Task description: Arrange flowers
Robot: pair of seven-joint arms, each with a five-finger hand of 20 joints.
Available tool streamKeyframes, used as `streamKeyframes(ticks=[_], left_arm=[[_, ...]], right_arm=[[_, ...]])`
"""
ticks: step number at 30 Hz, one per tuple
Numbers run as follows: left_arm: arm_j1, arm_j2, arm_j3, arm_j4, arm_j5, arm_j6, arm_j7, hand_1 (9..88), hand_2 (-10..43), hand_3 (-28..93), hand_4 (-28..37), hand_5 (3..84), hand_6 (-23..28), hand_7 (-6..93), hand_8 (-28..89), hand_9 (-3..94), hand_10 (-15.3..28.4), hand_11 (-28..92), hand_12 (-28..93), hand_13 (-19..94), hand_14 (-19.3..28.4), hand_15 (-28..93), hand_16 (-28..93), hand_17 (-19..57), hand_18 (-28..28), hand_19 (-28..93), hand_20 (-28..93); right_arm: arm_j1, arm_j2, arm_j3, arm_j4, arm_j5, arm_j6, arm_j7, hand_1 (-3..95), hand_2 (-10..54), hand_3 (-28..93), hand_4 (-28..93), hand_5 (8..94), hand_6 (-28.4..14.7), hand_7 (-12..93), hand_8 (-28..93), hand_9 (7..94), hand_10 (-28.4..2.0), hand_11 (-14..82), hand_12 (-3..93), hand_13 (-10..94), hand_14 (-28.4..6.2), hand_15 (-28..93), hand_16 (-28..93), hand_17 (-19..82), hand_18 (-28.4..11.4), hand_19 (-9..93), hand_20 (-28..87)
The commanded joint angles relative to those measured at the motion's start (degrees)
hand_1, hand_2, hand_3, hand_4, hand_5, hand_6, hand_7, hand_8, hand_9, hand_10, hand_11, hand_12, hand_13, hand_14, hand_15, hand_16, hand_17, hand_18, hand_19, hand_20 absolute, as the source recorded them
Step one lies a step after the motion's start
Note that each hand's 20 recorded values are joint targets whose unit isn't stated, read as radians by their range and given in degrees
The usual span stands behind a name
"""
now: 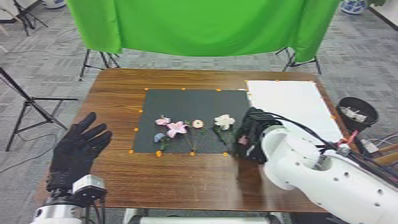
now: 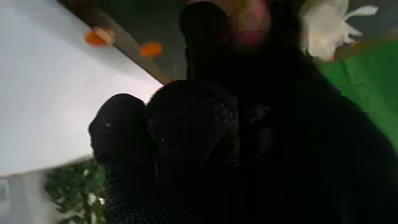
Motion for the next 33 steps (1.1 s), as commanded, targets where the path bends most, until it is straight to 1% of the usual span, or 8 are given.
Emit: streamKeyframes(ticks=[1,5,17,23,26,29,30,33], left_arm=[[0.2,-0.78,0.02,-0.03,0.87,-0.53,-1.26,29.1,7.3,65,-22.6,37.7,9.8,11.1,-8,33.0,19.2,31,11,22,25.8,59,-13,-8.7,23.5,47,9],[0.6,-0.79,0.05,0.0,0.67,-0.48,-0.92,29.1,7.2,65,-22.5,37.7,9.7,11.1,-8,32.9,19.1,31,11,22,25.8,59,-13,-8.7,23.5,47,9],[0.7,-0.75,0.54,0.08,0.62,-0.33,-0.75,29.3,7.3,65,-22.4,37.8,9.8,11.1,-8,33.0,19.1,31,11,22,25.9,59,-13,-8.6,23.5,48,9],[1.3,-0.27,1.13,-0.03,-0.35,0.39,0.82,29.3,7.3,65,-22.4,37.8,9.8,11.0,-8,33.0,19.2,31,11,22,25.8,59,-13,-8.7,23.5,48,9],[1.4,1.13,2.19,0.13,-2.22,1.11,3.36,29.4,7.4,65,-22.5,37.8,9.8,11.0,-8,33.0,19.2,31,11,22,25.9,59,-13,-8.6,23.5,48,9],[2.2,1.38,1.73,0.26,-2.27,1.31,4.2,28.7,7.3,65,-22.8,37.7,9.8,11.0,-8,32.8,19.2,30,11,22,25.9,59,-13,-8.7,23.5,47,9],[2.5,2.38,2.01,0.39,-3.49,1.77,5.9,28.6,7.3,65,-23.0,37.6,9.8,10.9,-8,32.7,19.1,30,11,22,25.9,58,-13,-8.7,23.6,47,9],[3.7,2.87,1.25,0.61,-4.29,2.22,7.48,27.8,7.1,64,-23.6,37.5,9.4,10.4,-8,32.4,18.8,29,10,21,25.2,57,-13,-8.8,23.6,47,9]], right_arm=[[-0.4,-0.2,0.1,-0.8,0.6,0.2,1.0,43.3,-7.9,77,-24,65.9,-4.3,22,-1,83.7,-13.9,26.6,18.4,86,-2.1,69,17,64,-12.7,93,30],[-0.5,0.4,0.6,-1.4,0.7,0.7,1.0,37.6,-4.7,78,-22,63.4,-4.7,20,-12,83.3,-14.8,26.8,17.2,86,-2.4,68,17,64,-12.4,93,28],[0.8,2.1,-0.4,-3.5,-1.3,3.7,0.5,29.2,0.6,75,-21,57.8,-6.4,16,-11,83.3,-16.9,25.6,16.6,87,-3.1,66,16,66,-12.5,93,27],[1.6,3.0,-0.7,-5.6,-2.6,8.2,-1.0,26.0,2.0,75,-20,58.9,-7.6,15,-11,85.0,-18.5,24.4,15.9,91,-2.0,65,16,71,-10.5,93,26],[-0.5,4.1,3.2,-7.5,-0.5,8.6,-4.1,25.4,2.6,74,-20,58.9,-7.8,15,-10,84.9,-18.8,24.3,16.0,91,-2.0,65,16,71,-10.2,93,26],[-9.3,3.6,17.2,-9.5,11.5,6.7,-11.9,22.1,6.7,73,-20,58.0,-8.1,14,-10,80.4,-19.2,25.8,16.4,86,-4.6,67,16,67,-11.7,93,23],[-11.2,3.6,20.1,-9.6,15.2,8.1,-15.0,21.5,9.0,73,-20,56.2,-7.7,14,-10,76.1,-19.3,26.8,16.2,81,-7.2,68,14,61,-13.4,93,17],[-17.4,3.5,28.8,-10.2,25.2,10.4,-22.3,17.0,12.5,75,-22,51.0,-7.3,14,-10,61.7,-22.2,21.8,15.0,61,-17.7,60,9,41,-19.9,85,-5]])
